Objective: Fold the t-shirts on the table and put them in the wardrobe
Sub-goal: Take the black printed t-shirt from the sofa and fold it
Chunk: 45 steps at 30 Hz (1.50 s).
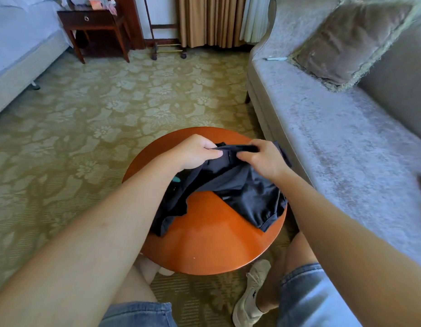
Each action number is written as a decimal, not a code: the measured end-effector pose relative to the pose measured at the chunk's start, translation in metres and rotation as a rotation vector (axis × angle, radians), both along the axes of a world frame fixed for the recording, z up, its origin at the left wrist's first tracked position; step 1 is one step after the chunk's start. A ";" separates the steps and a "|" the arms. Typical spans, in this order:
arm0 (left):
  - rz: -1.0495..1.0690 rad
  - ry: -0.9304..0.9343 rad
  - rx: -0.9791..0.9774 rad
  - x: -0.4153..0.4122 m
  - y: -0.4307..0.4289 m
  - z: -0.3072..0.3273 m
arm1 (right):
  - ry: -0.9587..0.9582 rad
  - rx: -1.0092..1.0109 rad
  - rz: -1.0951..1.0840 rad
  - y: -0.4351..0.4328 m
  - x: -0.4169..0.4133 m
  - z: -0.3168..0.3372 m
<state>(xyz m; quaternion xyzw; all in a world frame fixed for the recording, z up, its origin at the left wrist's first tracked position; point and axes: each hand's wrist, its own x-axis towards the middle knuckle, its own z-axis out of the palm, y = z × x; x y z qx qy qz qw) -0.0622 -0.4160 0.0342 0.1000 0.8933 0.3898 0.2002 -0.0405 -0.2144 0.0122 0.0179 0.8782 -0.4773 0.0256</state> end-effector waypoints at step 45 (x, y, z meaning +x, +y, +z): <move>0.204 0.101 -0.117 0.040 -0.090 -0.016 | 0.114 0.088 0.035 -0.045 0.000 0.018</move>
